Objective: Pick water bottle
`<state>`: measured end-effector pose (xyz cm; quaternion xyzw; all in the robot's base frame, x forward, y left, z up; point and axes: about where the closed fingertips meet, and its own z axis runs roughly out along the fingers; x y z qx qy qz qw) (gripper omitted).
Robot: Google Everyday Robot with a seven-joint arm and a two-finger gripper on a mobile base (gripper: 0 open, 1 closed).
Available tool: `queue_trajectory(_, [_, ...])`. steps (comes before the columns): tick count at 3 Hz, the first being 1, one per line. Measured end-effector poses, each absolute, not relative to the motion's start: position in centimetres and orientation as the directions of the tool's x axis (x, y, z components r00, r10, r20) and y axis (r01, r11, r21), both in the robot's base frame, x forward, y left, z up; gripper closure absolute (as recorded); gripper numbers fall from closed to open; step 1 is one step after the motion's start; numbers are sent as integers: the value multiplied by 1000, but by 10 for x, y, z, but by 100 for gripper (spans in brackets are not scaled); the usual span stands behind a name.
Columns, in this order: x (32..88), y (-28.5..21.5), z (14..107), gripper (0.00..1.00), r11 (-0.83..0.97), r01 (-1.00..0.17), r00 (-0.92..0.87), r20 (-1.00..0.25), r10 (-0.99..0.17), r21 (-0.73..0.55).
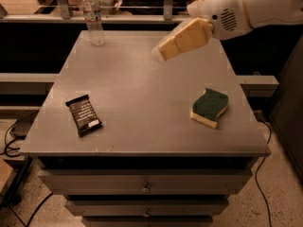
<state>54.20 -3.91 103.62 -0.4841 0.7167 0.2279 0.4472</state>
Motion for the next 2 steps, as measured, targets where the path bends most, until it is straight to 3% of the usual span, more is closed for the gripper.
queue_trajectory(2, [547,-29,1034,0,451,-887,-141,-874,-465,-96])
